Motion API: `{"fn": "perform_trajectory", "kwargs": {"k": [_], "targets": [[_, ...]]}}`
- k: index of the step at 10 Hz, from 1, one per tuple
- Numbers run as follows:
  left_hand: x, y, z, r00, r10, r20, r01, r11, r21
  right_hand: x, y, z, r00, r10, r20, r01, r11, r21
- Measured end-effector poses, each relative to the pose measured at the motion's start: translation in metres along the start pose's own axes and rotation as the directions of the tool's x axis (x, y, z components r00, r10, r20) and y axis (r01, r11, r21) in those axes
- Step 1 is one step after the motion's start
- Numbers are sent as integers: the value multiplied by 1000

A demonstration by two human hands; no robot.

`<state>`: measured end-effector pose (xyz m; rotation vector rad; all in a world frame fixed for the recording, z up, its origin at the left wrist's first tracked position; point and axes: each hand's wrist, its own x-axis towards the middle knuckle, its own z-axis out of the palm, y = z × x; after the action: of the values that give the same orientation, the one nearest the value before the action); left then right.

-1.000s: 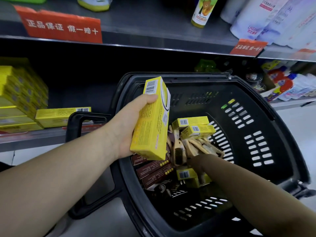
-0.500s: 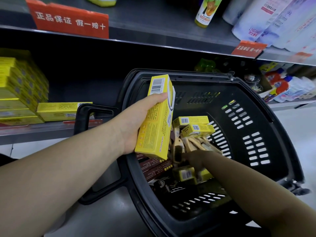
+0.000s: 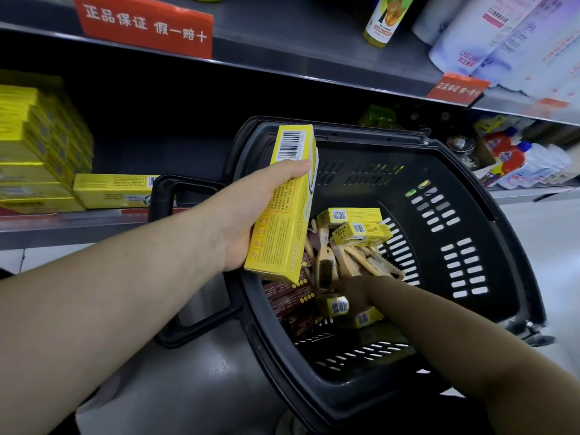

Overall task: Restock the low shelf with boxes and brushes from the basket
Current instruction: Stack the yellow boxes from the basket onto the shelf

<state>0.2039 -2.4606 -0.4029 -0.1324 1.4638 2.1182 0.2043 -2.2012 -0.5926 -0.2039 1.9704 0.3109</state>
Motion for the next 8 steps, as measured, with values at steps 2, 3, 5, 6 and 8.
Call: {"fn": "perform_trajectory", "kwargs": {"k": [2,3,5,6,8], "targets": [[14,12,-11,984,-161,80,155,985,79,8,-17,-5,986,-130,-102,93,946,-310],[18,12,-10,970,-244,-14,244,965,99,-14,-18,-32,944,-168,-286,125,979,-163],[19,4,-25,963,-267,-34,267,964,3,-107,-11,-74,483,-75,-872,563,790,244],[21,7,-29,969,-234,-83,227,970,-89,-140,-22,-83,142,-60,-988,640,767,46],[12,12,-44,970,-229,85,243,940,-240,-155,-62,-85,-269,-134,-954,642,713,-281]]}}
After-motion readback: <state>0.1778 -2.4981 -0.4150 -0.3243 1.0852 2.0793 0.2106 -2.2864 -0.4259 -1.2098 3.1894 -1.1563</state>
